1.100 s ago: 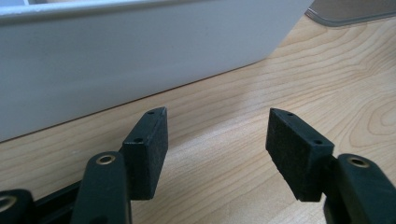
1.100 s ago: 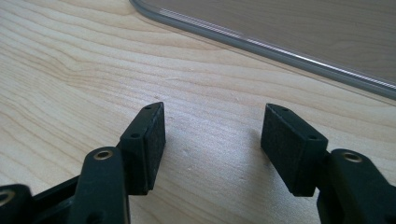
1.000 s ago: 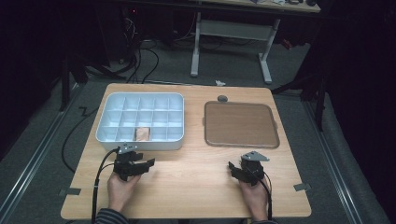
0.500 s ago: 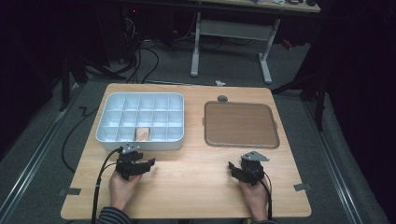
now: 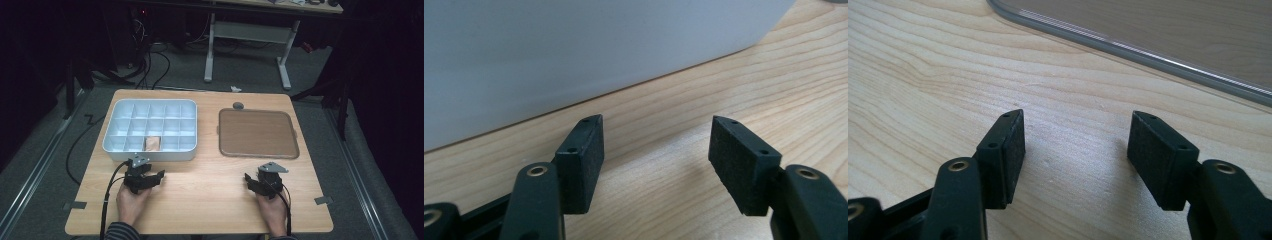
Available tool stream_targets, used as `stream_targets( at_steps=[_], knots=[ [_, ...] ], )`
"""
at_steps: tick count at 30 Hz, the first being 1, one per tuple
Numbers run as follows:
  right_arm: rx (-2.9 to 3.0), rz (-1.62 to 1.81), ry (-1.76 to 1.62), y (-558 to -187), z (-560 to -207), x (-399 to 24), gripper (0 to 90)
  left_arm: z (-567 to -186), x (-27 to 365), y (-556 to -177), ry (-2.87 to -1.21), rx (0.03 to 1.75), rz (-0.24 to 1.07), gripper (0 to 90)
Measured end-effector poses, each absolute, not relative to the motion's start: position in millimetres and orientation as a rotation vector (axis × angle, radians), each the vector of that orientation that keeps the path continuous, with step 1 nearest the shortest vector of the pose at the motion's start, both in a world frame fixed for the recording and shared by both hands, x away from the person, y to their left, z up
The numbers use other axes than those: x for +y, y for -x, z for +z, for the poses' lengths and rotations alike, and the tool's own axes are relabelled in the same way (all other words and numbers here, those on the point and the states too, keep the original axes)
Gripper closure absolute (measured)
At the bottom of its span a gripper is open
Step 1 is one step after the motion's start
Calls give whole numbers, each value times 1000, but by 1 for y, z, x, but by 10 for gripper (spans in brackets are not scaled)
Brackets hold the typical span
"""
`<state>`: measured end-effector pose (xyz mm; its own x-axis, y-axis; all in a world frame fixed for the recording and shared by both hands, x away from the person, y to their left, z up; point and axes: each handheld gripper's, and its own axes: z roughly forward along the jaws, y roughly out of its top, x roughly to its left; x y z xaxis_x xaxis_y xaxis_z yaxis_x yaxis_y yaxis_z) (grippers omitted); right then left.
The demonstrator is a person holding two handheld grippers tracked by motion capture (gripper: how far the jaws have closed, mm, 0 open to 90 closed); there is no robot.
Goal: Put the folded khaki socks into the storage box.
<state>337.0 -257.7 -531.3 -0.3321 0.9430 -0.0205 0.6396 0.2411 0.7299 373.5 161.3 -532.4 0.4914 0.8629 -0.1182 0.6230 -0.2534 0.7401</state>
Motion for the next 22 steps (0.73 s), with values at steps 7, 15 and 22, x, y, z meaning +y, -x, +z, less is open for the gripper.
stream_targets(
  at_steps=[7,15,22],
  knots=[
    [2059,875,-1442,-337,-531,-258,403,-536,156,-367,-1995,1204,472,357],
    [2059,875,-1442,-337,-531,-258,403,-536,151,-365,-2028,1192,506,330],
    [2061,876,-1441,-337,-531,-258,402,-536,151,-365,-2032,1189,510,324]
  ],
)
